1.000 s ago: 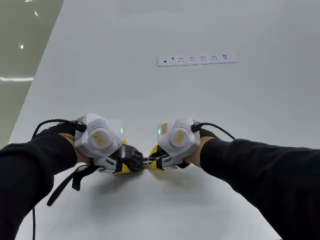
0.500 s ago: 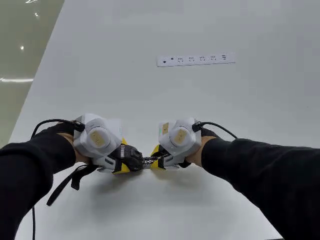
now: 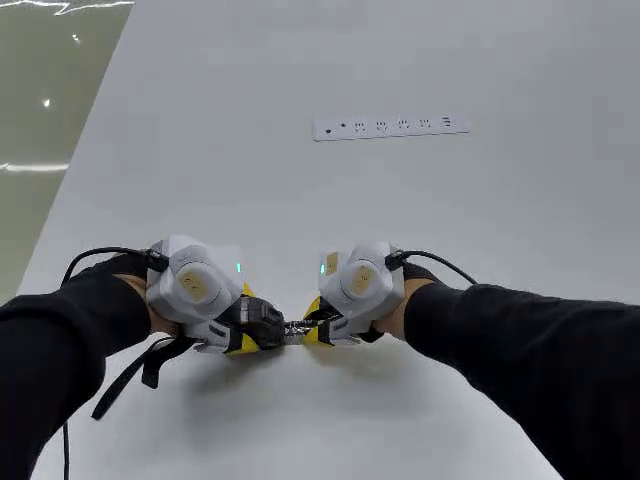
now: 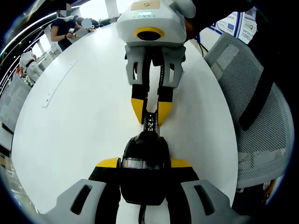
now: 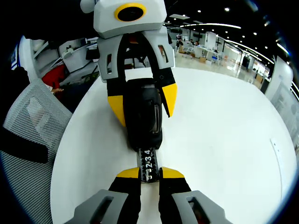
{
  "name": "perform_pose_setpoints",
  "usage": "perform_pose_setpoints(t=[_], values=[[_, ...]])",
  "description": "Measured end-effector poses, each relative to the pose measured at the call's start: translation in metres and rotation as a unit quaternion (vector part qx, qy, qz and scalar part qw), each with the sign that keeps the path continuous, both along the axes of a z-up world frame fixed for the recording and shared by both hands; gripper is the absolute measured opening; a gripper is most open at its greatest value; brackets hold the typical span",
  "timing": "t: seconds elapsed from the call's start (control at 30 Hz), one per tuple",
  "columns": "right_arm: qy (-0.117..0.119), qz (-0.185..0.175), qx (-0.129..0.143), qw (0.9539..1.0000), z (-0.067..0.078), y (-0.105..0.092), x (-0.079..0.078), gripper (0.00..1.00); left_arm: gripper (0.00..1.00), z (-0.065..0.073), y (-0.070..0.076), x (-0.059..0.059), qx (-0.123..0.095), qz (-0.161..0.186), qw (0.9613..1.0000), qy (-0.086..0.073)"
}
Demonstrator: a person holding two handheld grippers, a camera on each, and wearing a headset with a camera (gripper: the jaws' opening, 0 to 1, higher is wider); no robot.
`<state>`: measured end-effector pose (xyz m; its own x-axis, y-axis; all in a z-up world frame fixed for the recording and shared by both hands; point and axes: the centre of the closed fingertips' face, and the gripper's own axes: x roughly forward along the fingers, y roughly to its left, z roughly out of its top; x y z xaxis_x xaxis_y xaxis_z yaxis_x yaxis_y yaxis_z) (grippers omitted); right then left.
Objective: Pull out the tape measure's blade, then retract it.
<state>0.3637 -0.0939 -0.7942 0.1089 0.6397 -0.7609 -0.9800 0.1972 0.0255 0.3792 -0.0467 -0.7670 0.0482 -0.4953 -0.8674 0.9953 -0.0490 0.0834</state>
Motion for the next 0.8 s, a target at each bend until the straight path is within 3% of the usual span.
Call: perform_pose_setpoints(t=[0.8], values=[[0.003, -0.003, -0.004, 1.0, 0.0002, -0.0085, 0.0003, 0.1, 0.32, 0.0004, 0.0002, 0.0007, 0.001, 0.001, 1.0, 0.002]])
